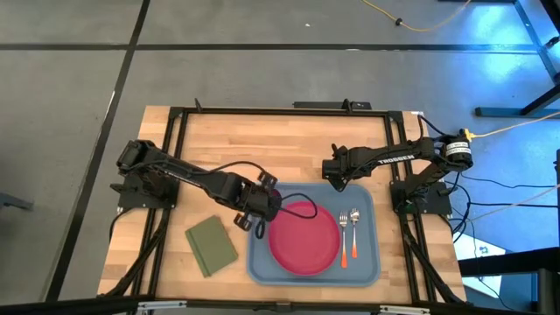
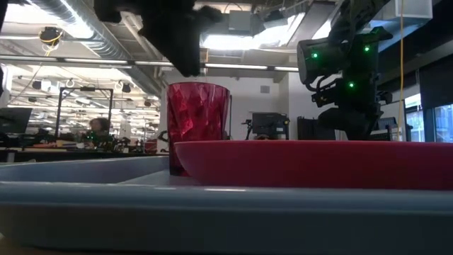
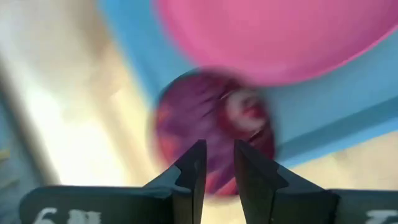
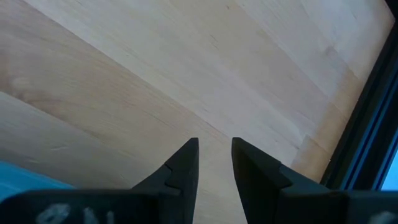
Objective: Pick and place plate/cup/fork/spoon on tray
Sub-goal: Return to Home Position
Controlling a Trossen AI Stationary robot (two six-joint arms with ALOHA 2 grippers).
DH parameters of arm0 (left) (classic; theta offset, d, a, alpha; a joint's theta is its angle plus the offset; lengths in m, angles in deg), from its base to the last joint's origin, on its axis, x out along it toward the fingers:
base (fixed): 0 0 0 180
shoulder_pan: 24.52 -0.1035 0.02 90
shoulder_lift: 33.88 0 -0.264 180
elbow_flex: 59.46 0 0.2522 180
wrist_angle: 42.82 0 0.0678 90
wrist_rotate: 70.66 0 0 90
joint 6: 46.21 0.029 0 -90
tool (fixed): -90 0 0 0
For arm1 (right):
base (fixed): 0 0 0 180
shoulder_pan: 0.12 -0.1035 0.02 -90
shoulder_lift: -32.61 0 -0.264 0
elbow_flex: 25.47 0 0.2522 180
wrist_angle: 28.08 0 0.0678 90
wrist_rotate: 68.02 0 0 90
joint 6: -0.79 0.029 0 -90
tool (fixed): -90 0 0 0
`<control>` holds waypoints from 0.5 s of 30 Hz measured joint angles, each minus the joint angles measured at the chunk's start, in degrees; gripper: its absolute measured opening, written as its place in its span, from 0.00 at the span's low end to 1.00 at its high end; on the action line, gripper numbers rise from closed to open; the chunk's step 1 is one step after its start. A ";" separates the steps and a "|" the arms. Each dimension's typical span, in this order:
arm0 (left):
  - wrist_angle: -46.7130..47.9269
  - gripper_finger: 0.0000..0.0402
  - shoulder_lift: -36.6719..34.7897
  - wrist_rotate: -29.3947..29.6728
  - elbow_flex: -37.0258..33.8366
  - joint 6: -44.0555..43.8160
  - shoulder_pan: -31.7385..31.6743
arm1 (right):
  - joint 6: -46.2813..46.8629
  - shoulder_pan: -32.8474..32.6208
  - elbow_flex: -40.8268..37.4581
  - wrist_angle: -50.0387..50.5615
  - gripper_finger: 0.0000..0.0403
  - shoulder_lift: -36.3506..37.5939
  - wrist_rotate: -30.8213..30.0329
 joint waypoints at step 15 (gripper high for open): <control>38.15 0.18 -2.89 16.73 12.66 -14.77 -1.74 | -1.28 -0.02 -0.02 0.81 0.25 0.00 -0.12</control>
